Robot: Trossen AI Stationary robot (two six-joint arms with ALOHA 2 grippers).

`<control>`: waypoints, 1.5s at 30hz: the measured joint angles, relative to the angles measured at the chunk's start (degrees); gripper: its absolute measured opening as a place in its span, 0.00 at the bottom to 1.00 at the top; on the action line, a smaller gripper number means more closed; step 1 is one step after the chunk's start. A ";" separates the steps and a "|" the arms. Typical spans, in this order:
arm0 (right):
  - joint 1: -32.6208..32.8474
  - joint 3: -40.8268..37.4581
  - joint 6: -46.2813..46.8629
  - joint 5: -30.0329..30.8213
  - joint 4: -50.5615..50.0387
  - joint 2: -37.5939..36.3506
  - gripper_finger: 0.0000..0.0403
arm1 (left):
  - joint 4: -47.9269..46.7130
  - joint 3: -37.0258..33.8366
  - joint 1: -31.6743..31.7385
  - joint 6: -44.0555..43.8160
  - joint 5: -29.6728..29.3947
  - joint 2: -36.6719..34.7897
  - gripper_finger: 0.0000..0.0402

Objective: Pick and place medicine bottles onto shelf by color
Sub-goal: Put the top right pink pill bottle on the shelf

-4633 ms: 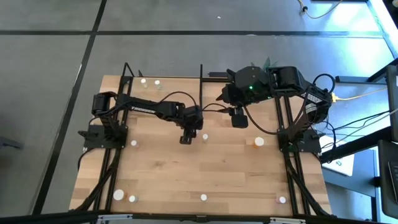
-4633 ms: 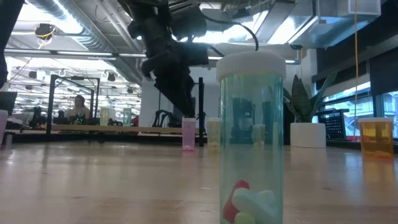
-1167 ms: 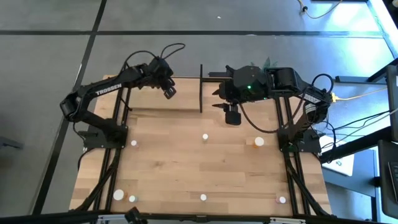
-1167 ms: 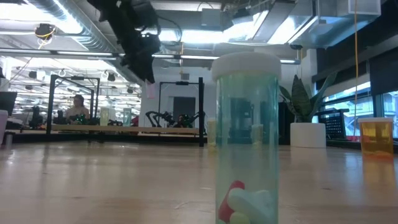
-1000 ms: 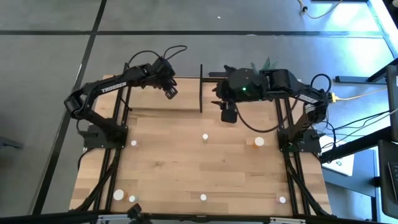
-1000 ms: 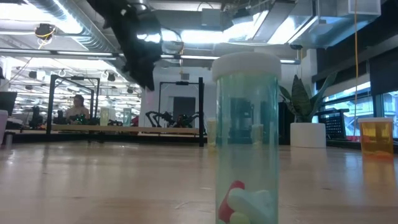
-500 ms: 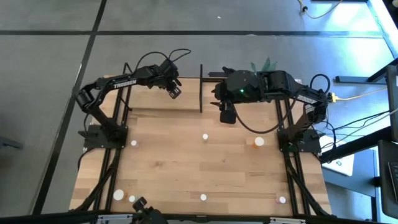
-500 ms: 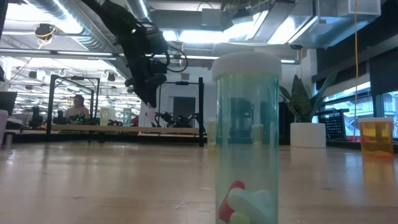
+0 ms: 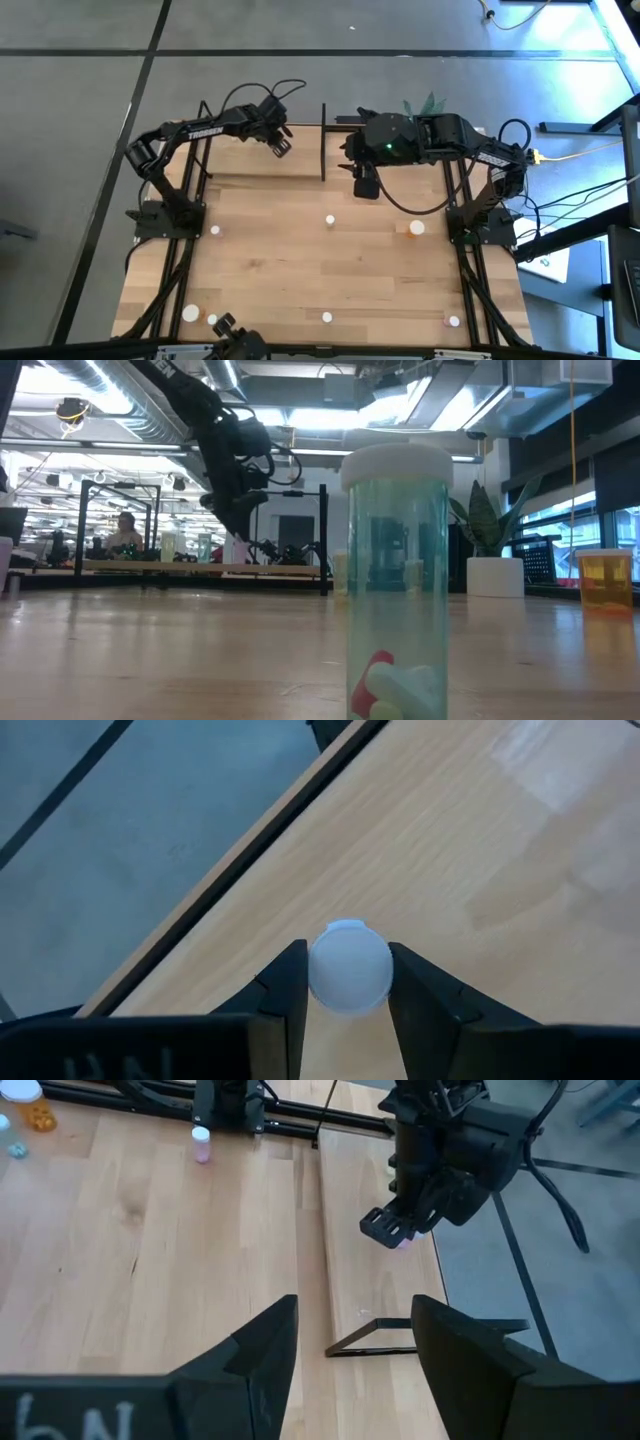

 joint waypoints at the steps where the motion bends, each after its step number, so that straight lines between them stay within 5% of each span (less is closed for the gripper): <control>1: 0.00 0.00 0.00 0.00 -0.02 0.00 0.49 | -0.01 0.00 0.13 0.00 -0.04 0.00 0.26; 29: 0.02 0.00 0.00 0.00 -0.02 0.00 0.49 | -0.35 0.00 0.85 -2.56 0.02 -0.07 0.26; 45: 0.02 0.00 0.00 0.00 -0.02 0.00 0.49 | -0.35 0.00 0.85 -2.67 0.02 -0.07 0.37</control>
